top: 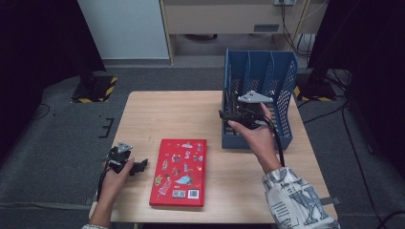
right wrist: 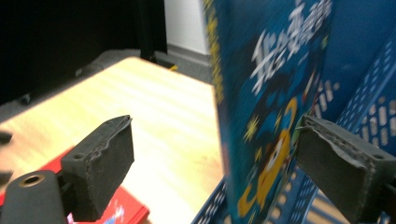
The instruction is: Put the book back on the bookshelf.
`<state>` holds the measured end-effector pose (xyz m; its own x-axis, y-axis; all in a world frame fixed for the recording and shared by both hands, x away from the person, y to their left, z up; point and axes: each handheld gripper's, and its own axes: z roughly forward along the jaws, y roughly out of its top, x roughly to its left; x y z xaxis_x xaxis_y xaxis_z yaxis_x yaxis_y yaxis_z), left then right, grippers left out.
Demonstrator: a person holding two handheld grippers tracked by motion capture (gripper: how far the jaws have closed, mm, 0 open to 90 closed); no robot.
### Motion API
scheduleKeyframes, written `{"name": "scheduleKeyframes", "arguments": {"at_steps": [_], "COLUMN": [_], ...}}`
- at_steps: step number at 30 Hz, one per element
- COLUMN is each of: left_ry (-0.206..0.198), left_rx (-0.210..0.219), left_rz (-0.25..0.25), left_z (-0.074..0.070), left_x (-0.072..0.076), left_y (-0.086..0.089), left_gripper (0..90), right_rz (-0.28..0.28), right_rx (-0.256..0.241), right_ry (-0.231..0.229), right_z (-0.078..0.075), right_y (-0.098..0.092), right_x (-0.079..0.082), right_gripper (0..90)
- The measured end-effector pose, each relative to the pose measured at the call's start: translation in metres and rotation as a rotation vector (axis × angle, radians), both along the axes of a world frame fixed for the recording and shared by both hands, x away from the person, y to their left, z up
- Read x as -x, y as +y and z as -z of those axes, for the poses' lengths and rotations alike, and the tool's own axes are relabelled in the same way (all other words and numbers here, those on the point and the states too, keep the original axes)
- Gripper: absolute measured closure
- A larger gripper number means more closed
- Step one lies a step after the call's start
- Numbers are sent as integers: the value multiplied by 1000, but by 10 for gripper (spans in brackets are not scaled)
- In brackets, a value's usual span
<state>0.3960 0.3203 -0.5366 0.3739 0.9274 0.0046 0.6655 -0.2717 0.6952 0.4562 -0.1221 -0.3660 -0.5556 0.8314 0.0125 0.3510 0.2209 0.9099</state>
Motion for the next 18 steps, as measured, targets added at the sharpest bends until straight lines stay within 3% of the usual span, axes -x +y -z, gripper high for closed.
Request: {"name": "scheduleKeyframes", "arguments": {"at_steps": [5,11,18], "left_ry": [0,0,1], "left_rx": [0,1,1], "left_rz": [-1,-1,-5], "left_z": [0,0,0], "left_x": [0,0,0], "left_y": [0,0,0], "left_gripper": [0,0,0], "right_rz": [-43,-81,-103], "right_rx": [26,-23,-37], "right_ry": [17,29,53], "right_z": [11,22,35], "right_y": [4,7,6], "right_x": [12,25,37], "right_gripper": [100,107,103]}}
